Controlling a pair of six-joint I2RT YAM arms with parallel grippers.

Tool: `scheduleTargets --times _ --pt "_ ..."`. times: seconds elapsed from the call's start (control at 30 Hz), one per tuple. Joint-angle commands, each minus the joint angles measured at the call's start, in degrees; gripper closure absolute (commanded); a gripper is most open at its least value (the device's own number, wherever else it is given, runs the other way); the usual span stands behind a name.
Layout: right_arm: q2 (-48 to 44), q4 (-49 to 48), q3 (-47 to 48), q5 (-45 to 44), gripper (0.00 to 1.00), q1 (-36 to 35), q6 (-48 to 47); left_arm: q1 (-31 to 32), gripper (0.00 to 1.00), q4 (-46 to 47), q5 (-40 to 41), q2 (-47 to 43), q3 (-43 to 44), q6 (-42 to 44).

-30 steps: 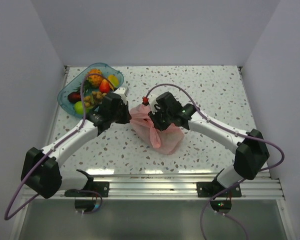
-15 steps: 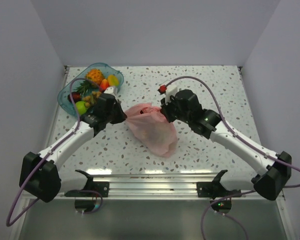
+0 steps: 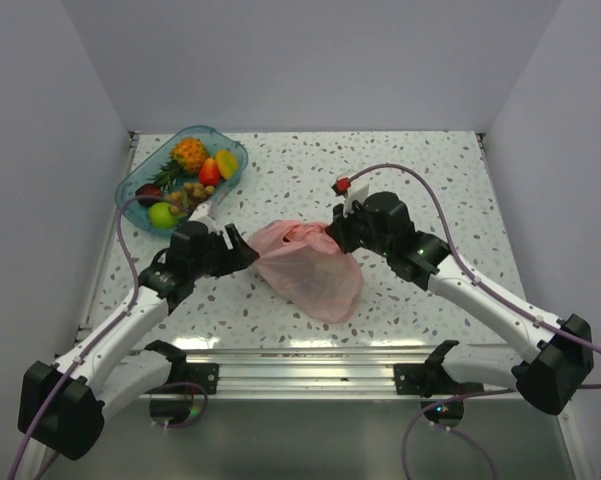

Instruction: Untie the knot of the plastic bag and take out the fruit

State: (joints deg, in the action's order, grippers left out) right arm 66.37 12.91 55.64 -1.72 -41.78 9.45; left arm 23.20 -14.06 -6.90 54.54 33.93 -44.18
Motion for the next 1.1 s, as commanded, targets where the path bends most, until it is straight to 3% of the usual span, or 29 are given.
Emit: scheduleTargets --times 0.0,0.07,0.17,0.3,0.43,0.73,0.83,0.93,1.07 --pt "2.26 3.52 4.91 7.23 1.0 1.0 -8.72 -0.96 0.26 -2.54 -0.84 -1.28 2.79 11.55" --pt "3.32 8.16 6.58 8.74 1.0 1.0 -11.98 -0.96 0.12 -4.3 -1.62 -0.24 7.62 18.67" --pt "4.73 12.47 8.78 9.89 1.0 0.91 -15.77 -0.79 0.07 -5.97 -4.42 3.27 14.13 26.32" --pt "5.7 16.0 10.28 10.07 1.0 0.65 -18.85 1.31 0.07 -7.73 -7.95 9.08 22.38 33.27" --pt "5.97 17.68 9.84 9.63 1.0 0.12 -19.65 7.45 0.07 -7.38 -6.91 15.39 26.17 36.7" --pt "4.56 18.56 6.68 8.57 1.0 -0.5 -19.21 12.74 0.1 -5.36 -5.06 24.02 28.65 38.56" --pt "4.03 18.12 5.8 8.75 1.0 -0.58 -18.6 13.45 0.15 -3.61 -1.64 25.17 27.94 37.42" --pt "3.59 17.68 5.1 8.49 1.0 -0.67 -17.89 13.63 0.27 -1.5 2.58 25.35 27.24 34.09" --pt "2.28 16.89 3.43 8.22 1.0 -0.67 -16.84 13.63 0.57 1.4 10.3 25.52 26.8 29.25"
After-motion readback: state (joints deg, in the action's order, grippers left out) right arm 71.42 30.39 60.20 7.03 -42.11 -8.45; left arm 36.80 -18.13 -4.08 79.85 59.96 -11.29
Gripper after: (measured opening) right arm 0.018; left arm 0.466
